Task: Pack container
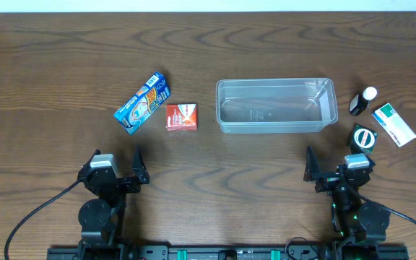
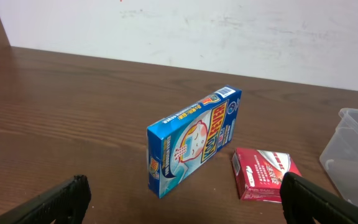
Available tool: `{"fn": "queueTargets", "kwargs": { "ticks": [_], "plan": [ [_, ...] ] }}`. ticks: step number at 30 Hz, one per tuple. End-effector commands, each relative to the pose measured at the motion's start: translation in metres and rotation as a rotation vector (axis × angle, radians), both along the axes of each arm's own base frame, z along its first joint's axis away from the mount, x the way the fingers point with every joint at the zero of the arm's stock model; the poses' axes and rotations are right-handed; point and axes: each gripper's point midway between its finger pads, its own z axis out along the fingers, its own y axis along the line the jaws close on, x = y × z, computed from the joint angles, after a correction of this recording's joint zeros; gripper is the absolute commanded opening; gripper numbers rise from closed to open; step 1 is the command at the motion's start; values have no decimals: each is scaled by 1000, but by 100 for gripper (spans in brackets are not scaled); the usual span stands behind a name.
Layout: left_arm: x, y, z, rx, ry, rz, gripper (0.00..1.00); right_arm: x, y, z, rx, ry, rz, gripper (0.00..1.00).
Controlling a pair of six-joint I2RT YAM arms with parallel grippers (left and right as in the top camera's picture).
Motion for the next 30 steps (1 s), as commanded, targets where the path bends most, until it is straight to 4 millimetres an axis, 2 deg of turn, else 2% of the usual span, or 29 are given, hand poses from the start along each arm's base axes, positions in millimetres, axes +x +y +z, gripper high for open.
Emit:
{"fn": "queueTargets", "kwargs": {
  "ticks": [1,16,22,25,30],
  "plan": [
    [-1,-1,-15,13,48,-8,98,-1,10,-1,9,2,40,99],
    [-1,-1,-15,13,46,-8,98,-1,10,-1,9,2,40,99],
    [0,0,-6,10,10,-5,98,-1,10,-1,9,2,40,99],
    [0,-11,19,-25,-60,-66,98,-1,10,-1,9,2,40,99],
    [-12,-16,85,-8,-100,-96,98,-1,10,-1,9,2,40,99]
  ]
}}
